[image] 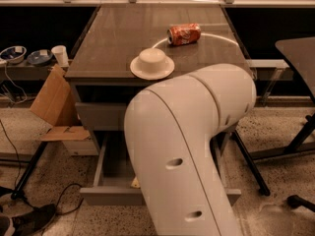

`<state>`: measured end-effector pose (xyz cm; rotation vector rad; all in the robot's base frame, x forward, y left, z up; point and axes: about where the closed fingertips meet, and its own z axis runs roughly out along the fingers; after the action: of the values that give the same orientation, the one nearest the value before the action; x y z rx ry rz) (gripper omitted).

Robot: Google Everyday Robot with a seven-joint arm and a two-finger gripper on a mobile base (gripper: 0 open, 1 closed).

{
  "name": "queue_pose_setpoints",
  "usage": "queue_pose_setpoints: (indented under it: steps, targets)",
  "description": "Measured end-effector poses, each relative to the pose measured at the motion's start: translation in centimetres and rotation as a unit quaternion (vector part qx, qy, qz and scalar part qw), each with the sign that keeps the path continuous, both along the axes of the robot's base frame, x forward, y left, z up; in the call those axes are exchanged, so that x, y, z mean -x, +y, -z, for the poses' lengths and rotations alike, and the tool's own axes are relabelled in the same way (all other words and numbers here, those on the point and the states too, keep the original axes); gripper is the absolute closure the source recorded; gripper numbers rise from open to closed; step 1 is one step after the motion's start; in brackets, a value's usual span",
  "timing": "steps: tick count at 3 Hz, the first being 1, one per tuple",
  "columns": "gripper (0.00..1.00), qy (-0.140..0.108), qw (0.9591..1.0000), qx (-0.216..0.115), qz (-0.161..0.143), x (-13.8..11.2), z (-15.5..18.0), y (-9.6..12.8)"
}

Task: Open middle drawer

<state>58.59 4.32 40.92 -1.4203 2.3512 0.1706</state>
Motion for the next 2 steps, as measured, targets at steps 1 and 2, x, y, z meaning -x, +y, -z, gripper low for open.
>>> queue_pose_setpoints:
  steps: [1,2]
  targets:
    - [0.0,0.001,0.9986,0.04,-0.033,1.23,-0.57,-1.17]
    - [0.0,0.006,0.9964,0.067,-0.051,1.65,-0.7,-1.48]
